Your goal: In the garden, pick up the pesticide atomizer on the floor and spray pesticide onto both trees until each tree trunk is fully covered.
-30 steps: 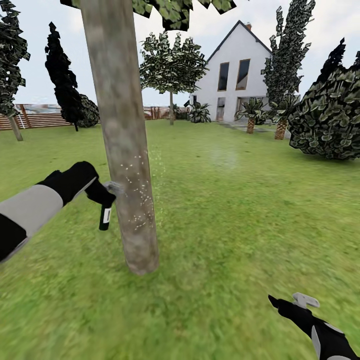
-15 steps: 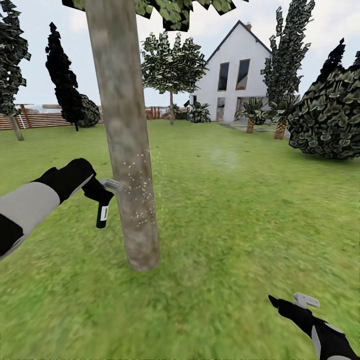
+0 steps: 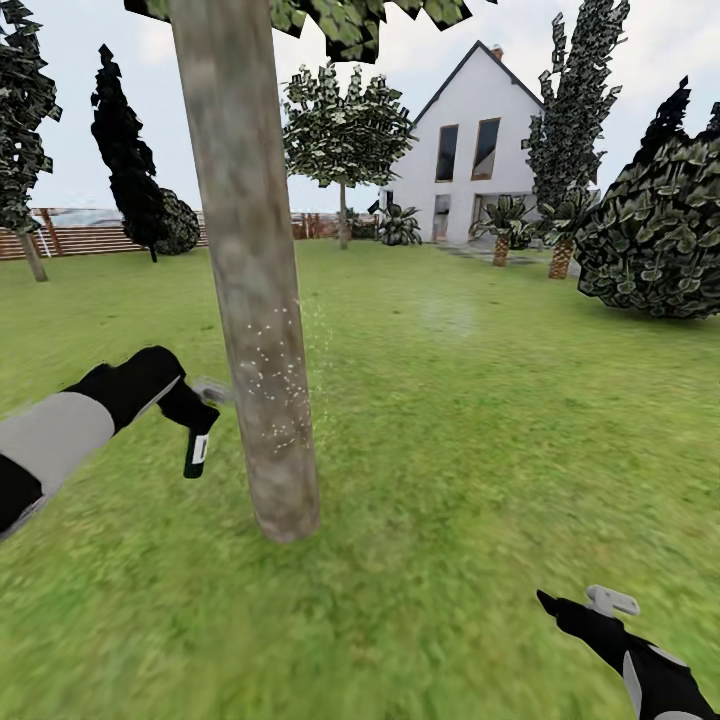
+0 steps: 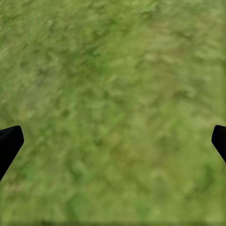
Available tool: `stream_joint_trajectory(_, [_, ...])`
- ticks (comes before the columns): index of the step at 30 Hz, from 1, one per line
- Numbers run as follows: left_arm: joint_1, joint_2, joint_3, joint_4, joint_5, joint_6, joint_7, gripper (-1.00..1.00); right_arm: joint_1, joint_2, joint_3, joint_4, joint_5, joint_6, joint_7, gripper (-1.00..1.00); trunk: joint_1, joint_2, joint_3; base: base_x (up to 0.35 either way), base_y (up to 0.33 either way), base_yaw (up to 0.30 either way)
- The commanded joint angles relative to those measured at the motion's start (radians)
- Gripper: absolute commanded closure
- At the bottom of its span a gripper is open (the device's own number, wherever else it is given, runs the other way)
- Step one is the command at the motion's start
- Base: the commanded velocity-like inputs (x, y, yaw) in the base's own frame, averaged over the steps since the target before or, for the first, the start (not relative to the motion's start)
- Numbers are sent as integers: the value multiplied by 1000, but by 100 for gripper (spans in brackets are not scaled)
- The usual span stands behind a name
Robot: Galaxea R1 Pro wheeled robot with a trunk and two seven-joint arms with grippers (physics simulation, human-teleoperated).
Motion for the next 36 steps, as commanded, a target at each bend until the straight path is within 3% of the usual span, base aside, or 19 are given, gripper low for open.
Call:
stream_joint_trajectory(1, [9,0,0,0,-3,-15,0,100,0,0,0,0,0,0,0,-100,0,0,0,0,0,0])
stream_joint_trajectory(4, [52,-1,1,0,-2,-64,4,100,0,-1,0,0,0,0,0,-100,0,0,0,0,0,0])
stream_joint_trajectory(7, [107,-7,1,0,8,-113,82,100,0,0,0,0,0,0,0,-100,0,0,0,0,0,0])
stream_joint_trajectory(8, [116,-12,2,0,35,-125,99,100,0,0,0,0,0,0,0,-100,0,0,0,0,0,0])
stream_joint_trajectory(10, [140,-16,2,0,132,-188,136,100,0,0,0,0,0,0,0,-100,0,0,0,0,0,0])
stream_joint_trajectory(12, [148,-27,2,0,185,-211,221,100,0,0,0,0,0,0,0,-100,0,0,0,0,0,0])
stream_joint_trajectory(14, [151,-38,4,-1,227,-217,261,100,0,0,0,0,0,0,0,-100,0,0,0,0,0,0])
stream_joint_trajectory(25, [151,-45,4,-2,234,-207,266,100,0,-1,0,0,0,0,0,-100,0,0,0,-6,5,0])
stream_joint_trajectory(36, [151,-43,1,2,237,-207,266,100,0,-1,0,0,0,0,0,-100,0,0,0,-233,189,-92])
